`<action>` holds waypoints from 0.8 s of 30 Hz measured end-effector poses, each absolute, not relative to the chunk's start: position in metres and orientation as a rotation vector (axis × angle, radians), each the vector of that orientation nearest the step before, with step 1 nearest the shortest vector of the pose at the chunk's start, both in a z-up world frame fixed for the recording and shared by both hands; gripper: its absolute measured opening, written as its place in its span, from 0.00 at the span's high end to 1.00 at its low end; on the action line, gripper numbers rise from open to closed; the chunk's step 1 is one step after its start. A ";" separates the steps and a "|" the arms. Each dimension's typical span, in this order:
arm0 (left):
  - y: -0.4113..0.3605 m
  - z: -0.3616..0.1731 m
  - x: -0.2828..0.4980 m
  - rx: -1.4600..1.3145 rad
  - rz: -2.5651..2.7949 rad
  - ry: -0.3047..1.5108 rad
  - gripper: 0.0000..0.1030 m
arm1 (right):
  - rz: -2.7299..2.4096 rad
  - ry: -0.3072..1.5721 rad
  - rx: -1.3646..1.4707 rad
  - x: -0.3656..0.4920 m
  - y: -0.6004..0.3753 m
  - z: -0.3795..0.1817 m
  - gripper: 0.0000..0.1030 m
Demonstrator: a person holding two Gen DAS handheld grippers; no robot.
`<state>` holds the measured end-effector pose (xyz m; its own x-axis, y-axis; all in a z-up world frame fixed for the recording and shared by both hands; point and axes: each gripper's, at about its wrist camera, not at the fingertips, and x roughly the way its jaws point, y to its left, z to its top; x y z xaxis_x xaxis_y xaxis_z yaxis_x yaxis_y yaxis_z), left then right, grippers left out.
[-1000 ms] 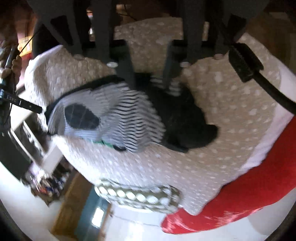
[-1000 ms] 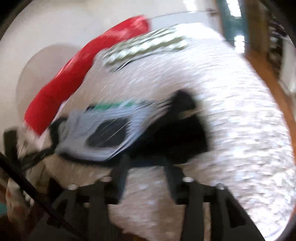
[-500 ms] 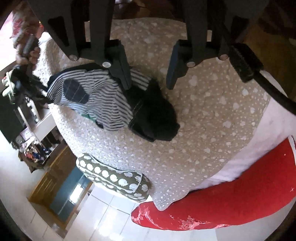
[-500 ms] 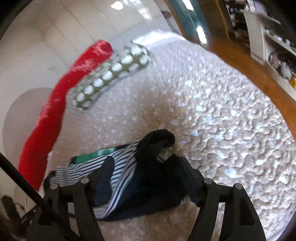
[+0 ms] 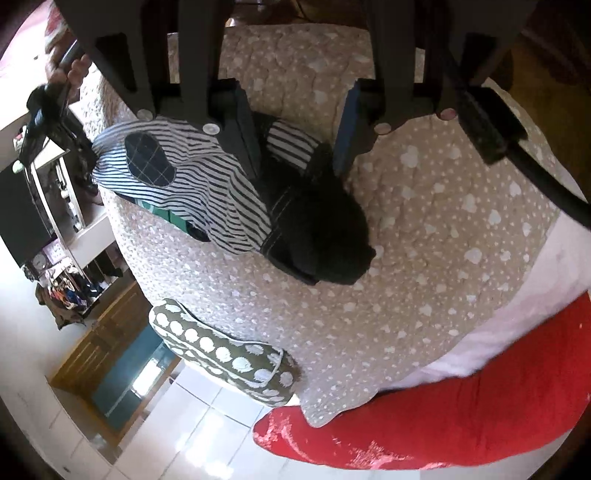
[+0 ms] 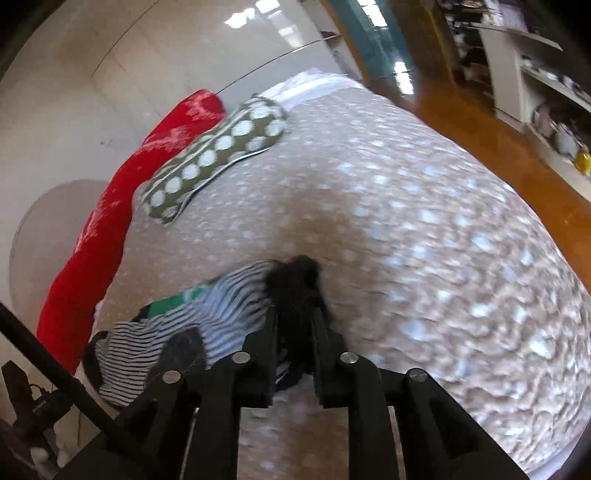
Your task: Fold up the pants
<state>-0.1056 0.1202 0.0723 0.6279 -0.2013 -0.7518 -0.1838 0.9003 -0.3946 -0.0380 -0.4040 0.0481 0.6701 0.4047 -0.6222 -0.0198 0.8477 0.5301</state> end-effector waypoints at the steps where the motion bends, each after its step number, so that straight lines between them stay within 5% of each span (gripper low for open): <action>1: 0.121 0.072 -0.106 -0.474 -0.008 0.901 0.62 | 0.249 0.794 0.560 -0.042 -0.412 0.045 0.43; 3: 0.125 0.073 -0.107 -0.489 0.004 0.895 0.62 | 0.258 0.760 0.629 -0.050 -0.422 0.044 0.15; 9: 0.137 0.081 -0.114 -0.535 0.042 0.859 0.62 | 0.287 0.840 0.634 -0.024 -0.402 0.023 0.14; 11: 0.140 0.085 -0.118 -0.533 0.060 0.852 0.61 | 0.273 0.868 0.603 -0.014 -0.392 0.018 0.39; 12: 0.141 0.087 -0.119 -0.528 0.068 0.849 0.59 | 0.297 0.874 0.606 -0.011 -0.390 0.018 0.80; 21: 0.146 0.094 -0.113 -0.545 0.102 0.836 0.56 | 0.267 0.846 0.590 -0.017 -0.416 0.034 0.83; 23: 0.138 0.096 -0.105 -0.541 0.083 0.839 0.56 | 0.225 0.872 0.605 -0.015 -0.424 0.025 0.80; 24: 0.133 0.098 -0.101 -0.529 0.077 0.834 0.56 | 0.204 0.888 0.608 -0.014 -0.427 0.020 0.71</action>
<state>-0.1011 0.1330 0.0983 0.6770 -0.1382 -0.7229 -0.2683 0.8683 -0.4173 -0.0140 -0.4269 0.0196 0.6246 0.4097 -0.6648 0.0782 0.8142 0.5753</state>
